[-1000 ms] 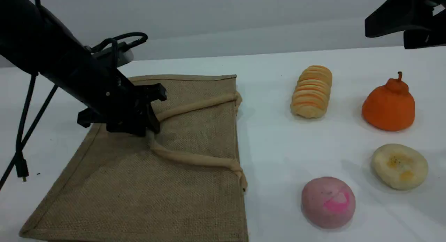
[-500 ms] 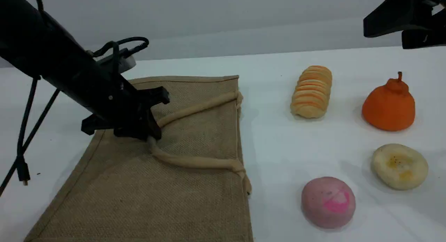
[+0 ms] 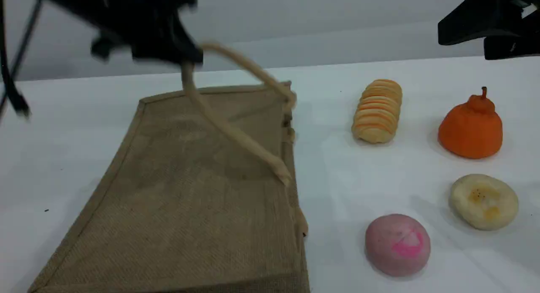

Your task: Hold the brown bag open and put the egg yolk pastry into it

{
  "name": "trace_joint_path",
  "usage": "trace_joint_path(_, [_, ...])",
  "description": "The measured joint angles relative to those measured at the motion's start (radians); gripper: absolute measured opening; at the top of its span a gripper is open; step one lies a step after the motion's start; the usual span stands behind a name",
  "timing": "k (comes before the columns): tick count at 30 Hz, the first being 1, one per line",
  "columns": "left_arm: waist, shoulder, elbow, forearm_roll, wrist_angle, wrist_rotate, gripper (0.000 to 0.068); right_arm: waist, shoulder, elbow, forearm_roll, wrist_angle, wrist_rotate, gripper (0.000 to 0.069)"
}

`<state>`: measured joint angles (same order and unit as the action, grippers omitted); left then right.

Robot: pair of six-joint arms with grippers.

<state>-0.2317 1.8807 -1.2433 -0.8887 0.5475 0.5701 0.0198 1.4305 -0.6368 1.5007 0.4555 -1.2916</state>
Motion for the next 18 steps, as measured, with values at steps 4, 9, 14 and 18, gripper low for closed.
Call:
trace_joint_path(4, [0.000, -0.126, -0.053, 0.127, 0.120, -0.093, 0.0090, 0.000, 0.000, 0.000, -0.001, 0.000, -0.001, 0.0512])
trace_joint_path(9, [0.000, -0.264, -0.096, 0.333, 0.251, -0.220, 0.0090, 0.000, 0.000, 0.000, -0.007, -0.001, 0.000, 0.0512])
trace_joint_path(14, [0.000, -0.353, -0.152, 0.517, 0.380, -0.291, 0.0090, 0.000, 0.000, 0.000, -0.005, -0.001, 0.000, 0.0512])
trace_joint_path(18, [0.000, -0.359, -0.217, 0.600, 0.439, -0.283, 0.0090, 0.000, 0.024, 0.000, -0.003, -0.005, 0.006, 0.0512])
